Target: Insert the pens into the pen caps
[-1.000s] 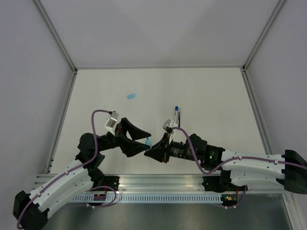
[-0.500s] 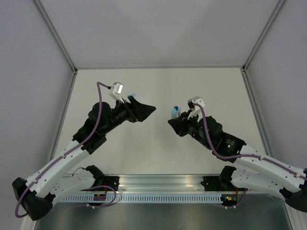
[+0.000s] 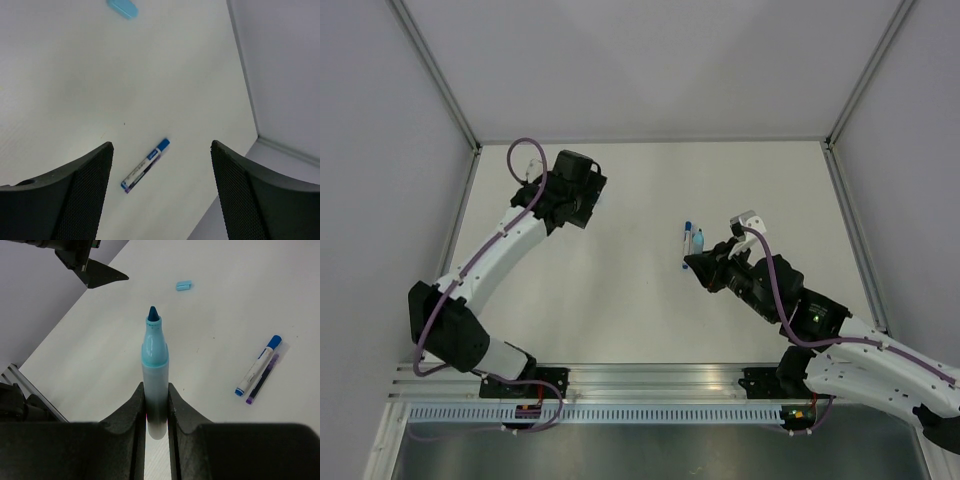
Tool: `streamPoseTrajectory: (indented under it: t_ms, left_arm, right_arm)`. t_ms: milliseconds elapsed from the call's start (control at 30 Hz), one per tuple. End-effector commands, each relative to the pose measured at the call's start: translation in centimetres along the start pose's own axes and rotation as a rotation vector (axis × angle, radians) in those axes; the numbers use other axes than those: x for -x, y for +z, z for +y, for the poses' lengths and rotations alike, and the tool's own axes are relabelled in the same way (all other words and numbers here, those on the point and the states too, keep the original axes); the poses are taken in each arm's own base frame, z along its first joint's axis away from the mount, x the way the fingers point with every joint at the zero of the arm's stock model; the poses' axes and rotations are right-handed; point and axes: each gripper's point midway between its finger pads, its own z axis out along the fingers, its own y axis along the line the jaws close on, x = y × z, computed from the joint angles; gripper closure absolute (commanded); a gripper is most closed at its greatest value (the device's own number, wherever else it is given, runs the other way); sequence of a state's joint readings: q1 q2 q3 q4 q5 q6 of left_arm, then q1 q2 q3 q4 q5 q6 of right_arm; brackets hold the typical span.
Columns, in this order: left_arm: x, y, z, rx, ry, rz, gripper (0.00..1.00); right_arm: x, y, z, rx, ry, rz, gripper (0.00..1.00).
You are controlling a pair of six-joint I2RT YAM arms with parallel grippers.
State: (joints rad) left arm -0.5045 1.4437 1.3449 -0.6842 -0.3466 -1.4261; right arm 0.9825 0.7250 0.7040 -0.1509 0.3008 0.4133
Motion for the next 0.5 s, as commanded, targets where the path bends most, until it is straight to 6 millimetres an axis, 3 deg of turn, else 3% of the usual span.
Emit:
streamPoseTrajectory:
  t_ms: [0, 33, 100, 133, 200, 233, 267, 300, 333, 467]
  left_arm:
    - [3.4, 2.7, 1.2, 0.14, -0.229, -0.094, 0.18]
    - [4.7, 3.3, 0.6, 0.141, -0.261, -0.108, 0.18]
    - [4.8, 5.6, 1.1, 0.195, -0.283, -0.109, 0.18]
    - [5.5, 5.9, 0.3, 0.19, -0.304, -0.122, 0.18]
    - [5.2, 8.2, 1.0, 0.248, -0.302, -0.137, 0.18]
    - [5.7, 8.5, 0.1, 0.245, -0.337, -0.148, 0.19]
    - [5.5, 9.1, 0.8, 0.289, -0.341, -0.149, 0.19]
    - [4.9, 10.8, 1.5, 0.323, -0.34, -0.138, 0.2]
    - [5.3, 11.3, 0.7, 0.314, -0.363, -0.136, 0.2]
    - [4.6, 14.8, 1.3, 0.372, -0.4, -0.112, 0.22]
  right_arm:
    - [0.1, 0.0, -0.1, 0.003, -0.009, -0.013, 1.0]
    - [0.1, 0.0, -0.1, 0.002, -0.01, -0.01, 1.0]
    - [0.1, -0.1, 0.0, 0.005, -0.008, -0.01, 1.0]
    - [0.1, -0.1, 0.0, 0.005, -0.011, -0.01, 1.0]
    - [0.0, 0.0, 0.0, 0.007, -0.01, -0.007, 1.0]
    - [-0.1, 0.1, 0.0, 0.009, -0.011, -0.003, 1.0]
    - [-0.2, 0.1, 0.1, 0.008, -0.012, 0.002, 1.0]
    - [-0.3, 0.2, 0.1, 0.008, -0.012, 0.007, 1.0]
    - [-0.3, 0.2, 0.0, 0.006, -0.013, 0.007, 1.0]
    - [-0.3, 0.2, -0.2, -0.005, -0.015, 0.006, 1.0]
